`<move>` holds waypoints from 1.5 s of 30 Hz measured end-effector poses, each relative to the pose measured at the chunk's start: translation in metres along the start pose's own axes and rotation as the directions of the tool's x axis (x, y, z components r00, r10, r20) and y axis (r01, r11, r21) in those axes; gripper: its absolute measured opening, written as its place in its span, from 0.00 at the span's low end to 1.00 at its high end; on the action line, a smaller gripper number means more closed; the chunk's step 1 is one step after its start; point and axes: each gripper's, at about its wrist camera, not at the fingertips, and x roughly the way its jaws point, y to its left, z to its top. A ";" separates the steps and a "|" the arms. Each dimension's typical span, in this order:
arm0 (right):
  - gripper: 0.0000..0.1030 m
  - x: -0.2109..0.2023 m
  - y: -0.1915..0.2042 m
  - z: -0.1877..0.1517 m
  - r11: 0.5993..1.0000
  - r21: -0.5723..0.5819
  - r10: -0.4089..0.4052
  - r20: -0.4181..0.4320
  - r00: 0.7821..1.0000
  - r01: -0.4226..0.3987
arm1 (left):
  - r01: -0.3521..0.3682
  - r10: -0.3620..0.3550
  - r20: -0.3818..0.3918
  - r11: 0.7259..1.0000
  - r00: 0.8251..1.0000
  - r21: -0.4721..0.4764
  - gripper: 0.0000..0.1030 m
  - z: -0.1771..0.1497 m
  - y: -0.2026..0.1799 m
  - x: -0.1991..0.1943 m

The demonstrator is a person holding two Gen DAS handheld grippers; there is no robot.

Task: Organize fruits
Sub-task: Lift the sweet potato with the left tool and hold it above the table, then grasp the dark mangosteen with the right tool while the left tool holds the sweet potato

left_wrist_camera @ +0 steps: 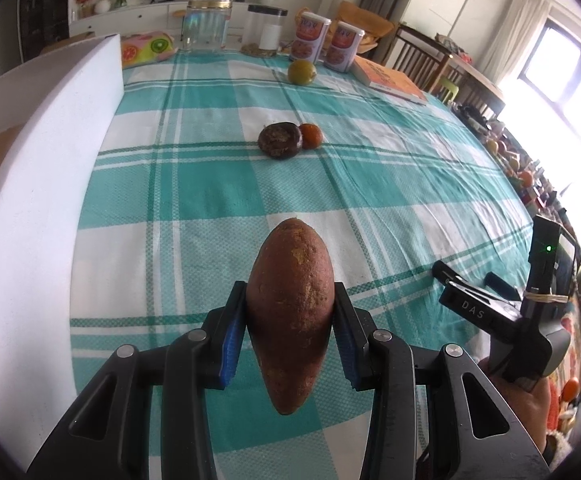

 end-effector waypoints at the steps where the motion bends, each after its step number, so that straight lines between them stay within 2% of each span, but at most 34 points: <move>1: 1.00 0.000 0.000 0.000 1.000 0.000 0.000 0.000 1.000 0.000 | 0.003 -0.003 -0.003 1.000 1.000 0.001 0.40 -0.002 0.001 -0.001; 18: 1.00 0.000 0.000 0.000 1.000 0.000 0.000 0.000 1.000 0.000 | 0.072 -0.072 0.004 0.997 0.997 0.007 0.40 -0.010 0.006 -0.011; 31: 1.00 0.000 0.001 0.000 1.000 0.000 0.001 0.000 1.000 -0.001 | 0.090 -0.090 0.023 0.996 0.996 0.006 0.40 -0.012 0.006 -0.027; 33: 1.00 -0.001 -0.001 0.000 1.000 0.007 0.013 0.005 1.000 -0.013 | 0.100 -0.100 0.028 0.995 0.995 0.001 0.40 -0.011 0.005 -0.032; 35: 1.00 -0.007 -0.010 -0.001 0.996 0.055 0.066 0.033 0.997 -0.067 | 0.123 -0.122 0.042 0.992 0.992 -0.015 0.40 -0.008 0.006 -0.041; 38: 1.00 -0.017 -0.026 0.001 0.968 0.156 0.186 0.084 0.979 -0.198 | 0.144 -0.141 0.085 0.989 0.986 -0.038 0.40 -0.005 0.012 -0.061; 41: 1.00 -0.021 -0.013 0.015 0.949 0.129 0.279 0.089 0.956 -0.289 | 0.150 -0.143 0.117 0.987 0.983 -0.050 0.40 -0.003 0.022 -0.076; 43: 0.97 -0.016 0.012 0.032 0.923 0.079 0.375 0.046 0.926 -0.377 | 0.153 -0.144 0.124 0.986 0.982 -0.063 0.40 -0.002 0.029 -0.080; 45: 0.86 -0.010 0.045 0.047 0.881 0.031 0.473 -0.012 0.881 -0.473 | 0.157 -0.147 0.125 0.985 0.981 -0.075 0.40 -0.001 0.034 -0.082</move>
